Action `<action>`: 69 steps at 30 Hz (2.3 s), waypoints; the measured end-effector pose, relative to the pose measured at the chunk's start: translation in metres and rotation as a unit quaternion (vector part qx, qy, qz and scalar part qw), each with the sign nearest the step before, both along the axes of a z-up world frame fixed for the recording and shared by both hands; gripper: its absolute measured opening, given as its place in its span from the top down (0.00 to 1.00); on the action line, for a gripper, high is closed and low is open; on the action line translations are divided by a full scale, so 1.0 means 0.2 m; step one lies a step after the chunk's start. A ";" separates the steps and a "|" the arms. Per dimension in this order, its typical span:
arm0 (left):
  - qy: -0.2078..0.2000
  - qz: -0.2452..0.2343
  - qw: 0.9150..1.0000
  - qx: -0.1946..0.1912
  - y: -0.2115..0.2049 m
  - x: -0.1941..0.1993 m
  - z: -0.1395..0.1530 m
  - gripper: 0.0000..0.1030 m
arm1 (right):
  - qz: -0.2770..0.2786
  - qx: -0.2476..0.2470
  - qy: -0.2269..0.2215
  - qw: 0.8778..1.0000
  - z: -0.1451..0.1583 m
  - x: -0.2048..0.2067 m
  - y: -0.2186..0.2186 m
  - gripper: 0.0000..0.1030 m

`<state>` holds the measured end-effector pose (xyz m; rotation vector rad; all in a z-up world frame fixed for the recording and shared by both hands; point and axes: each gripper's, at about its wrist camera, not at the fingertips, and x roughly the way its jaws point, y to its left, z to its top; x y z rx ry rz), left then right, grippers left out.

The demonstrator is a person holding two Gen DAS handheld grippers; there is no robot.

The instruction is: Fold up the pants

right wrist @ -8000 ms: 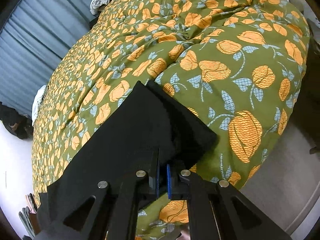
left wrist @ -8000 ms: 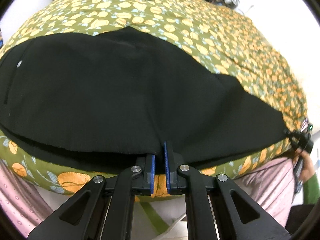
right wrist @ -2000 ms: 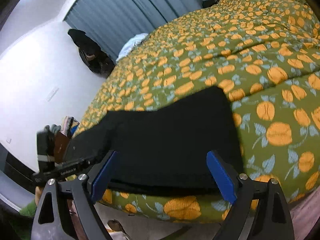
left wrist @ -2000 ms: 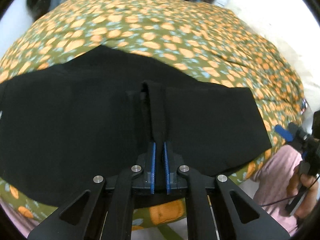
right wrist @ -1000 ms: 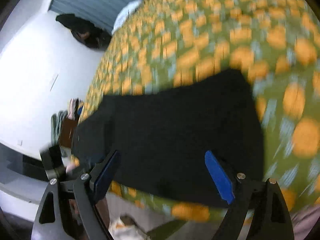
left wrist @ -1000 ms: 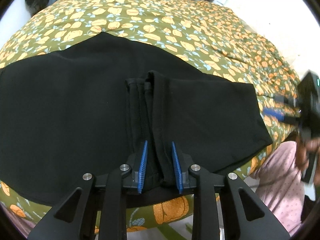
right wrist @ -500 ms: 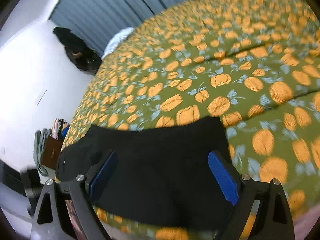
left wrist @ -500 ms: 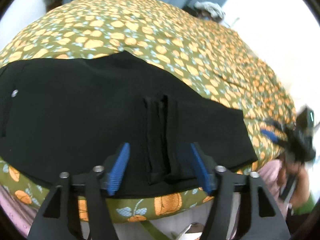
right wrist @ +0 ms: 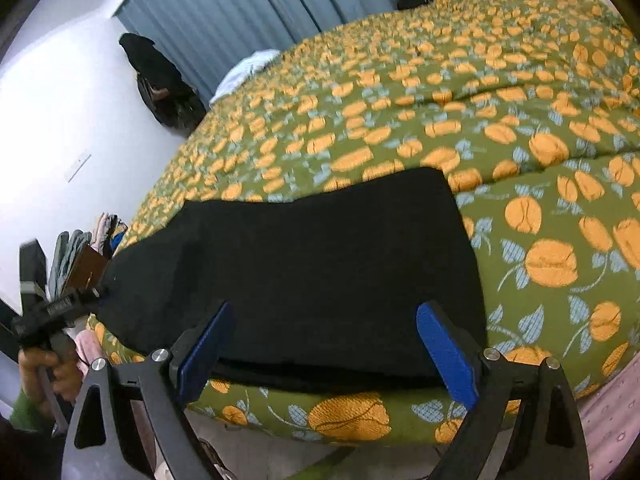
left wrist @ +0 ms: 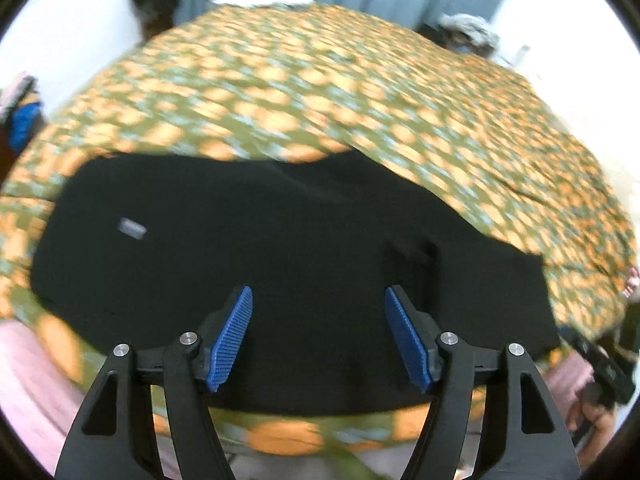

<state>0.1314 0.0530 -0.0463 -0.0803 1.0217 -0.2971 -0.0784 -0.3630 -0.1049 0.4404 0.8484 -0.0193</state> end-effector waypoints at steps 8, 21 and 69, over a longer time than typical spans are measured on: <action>0.053 0.129 0.990 -0.032 0.66 0.34 0.03 0.24 | -0.007 0.020 -0.003 1.000 -0.02 0.00 -0.03 0.10; 0.091 0.128 0.987 0.042 0.82 0.55 -0.25 0.18 | 0.006 0.023 0.011 1.000 -0.05 0.04 0.00 0.10; 0.038 -0.162 0.980 -0.111 -0.61 0.07 0.29 0.63 | -0.052 0.109 -0.057 0.991 -0.01 -0.07 -0.20 0.10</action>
